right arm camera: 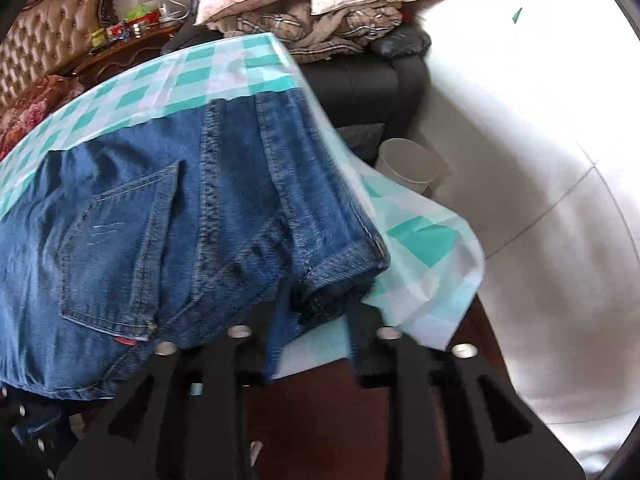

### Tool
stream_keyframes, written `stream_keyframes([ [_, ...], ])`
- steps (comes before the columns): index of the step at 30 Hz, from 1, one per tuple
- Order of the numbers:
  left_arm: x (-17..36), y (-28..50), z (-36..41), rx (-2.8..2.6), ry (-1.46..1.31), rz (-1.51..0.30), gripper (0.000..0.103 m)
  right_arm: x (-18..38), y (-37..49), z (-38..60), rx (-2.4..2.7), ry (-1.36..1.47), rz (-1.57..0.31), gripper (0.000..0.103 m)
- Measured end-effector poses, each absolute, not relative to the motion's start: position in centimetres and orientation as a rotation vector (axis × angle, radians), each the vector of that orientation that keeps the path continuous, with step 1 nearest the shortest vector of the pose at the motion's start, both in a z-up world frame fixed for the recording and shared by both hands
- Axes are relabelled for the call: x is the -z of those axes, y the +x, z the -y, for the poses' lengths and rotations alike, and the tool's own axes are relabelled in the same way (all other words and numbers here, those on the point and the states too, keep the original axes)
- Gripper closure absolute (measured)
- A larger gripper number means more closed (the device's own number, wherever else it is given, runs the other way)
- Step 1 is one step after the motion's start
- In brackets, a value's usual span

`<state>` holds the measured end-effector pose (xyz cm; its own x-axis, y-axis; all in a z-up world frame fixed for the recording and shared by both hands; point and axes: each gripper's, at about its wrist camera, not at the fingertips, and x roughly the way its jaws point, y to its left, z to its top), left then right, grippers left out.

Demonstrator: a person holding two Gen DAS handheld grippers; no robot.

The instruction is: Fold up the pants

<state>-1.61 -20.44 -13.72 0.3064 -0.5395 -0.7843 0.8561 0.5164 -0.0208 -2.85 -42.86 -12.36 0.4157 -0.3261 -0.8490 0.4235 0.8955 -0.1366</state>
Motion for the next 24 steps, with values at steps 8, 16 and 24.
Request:
stream_keyframes([
  [8, 10.4, 1.3, 11.4, 0.696, 0.038, -0.678, 0.026, 10.3, -4.9, 43.7, 0.705, -0.01, -0.933, 0.028],
  [16, 13.3, 8.0, -2.9, 0.163, -0.142, -0.866, 0.062, 6.7, 1.1, 32.3, 0.246, 0.015, -0.801, 0.02],
  [24, 15.6, 8.6, -16.0, -0.094, -0.295, -0.881, 0.074, 7.6, 11.9, 10.4, -0.421, -0.08, -0.84, 0.024],
])
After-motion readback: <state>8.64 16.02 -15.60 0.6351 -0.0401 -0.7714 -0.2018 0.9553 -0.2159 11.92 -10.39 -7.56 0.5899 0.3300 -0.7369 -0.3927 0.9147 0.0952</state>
